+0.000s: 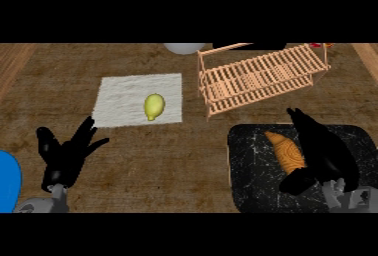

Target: Pick the croissant from the tray and place it in the tiered shelf

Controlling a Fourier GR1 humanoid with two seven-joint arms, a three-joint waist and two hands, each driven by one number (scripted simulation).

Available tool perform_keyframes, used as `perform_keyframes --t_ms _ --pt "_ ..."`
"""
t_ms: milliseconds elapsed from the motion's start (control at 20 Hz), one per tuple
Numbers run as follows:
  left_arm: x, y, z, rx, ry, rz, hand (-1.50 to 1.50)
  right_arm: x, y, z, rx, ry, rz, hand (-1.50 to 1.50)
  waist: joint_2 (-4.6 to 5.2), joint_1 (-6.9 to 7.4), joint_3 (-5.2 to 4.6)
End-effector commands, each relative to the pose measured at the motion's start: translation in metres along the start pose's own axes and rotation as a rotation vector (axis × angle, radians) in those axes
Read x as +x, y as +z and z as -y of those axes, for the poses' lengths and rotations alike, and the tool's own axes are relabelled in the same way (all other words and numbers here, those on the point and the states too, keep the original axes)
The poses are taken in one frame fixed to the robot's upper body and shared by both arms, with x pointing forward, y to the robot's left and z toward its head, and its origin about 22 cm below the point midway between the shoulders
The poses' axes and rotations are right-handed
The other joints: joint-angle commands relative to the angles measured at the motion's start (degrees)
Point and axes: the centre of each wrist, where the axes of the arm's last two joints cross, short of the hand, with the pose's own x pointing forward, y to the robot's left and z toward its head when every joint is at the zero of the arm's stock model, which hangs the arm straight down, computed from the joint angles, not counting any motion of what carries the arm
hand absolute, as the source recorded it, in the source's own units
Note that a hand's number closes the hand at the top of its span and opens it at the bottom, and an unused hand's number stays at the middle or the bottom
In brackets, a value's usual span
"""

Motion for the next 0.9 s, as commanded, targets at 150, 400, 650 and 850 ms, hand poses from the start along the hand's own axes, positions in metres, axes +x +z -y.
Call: perform_keyframes --t_ms 150,400,650,850 --pt "-0.019 0.017 -0.007 -0.008 -0.005 -0.047 0.0 -0.02 -0.021 -0.013 -0.026 0.042 -0.072 -1.5 0.22 0.14 -0.26" --pt "0.009 -0.003 0.006 0.01 0.0 -0.065 0.0 -0.009 -0.032 -0.025 -0.053 0.052 -0.064 -1.5 0.26 0.01 -0.26" --pt "-0.006 0.005 -0.008 0.0 -0.008 -0.046 0.0 -0.012 -0.031 -0.049 -0.076 0.01 -0.005 -1.5 0.24 0.01 -0.26" --pt "-0.023 0.0 -0.008 0.013 -0.01 -0.057 0.0 -0.024 -0.055 -0.04 -0.075 0.012 0.006 -1.5 0.28 0.01 -0.27"
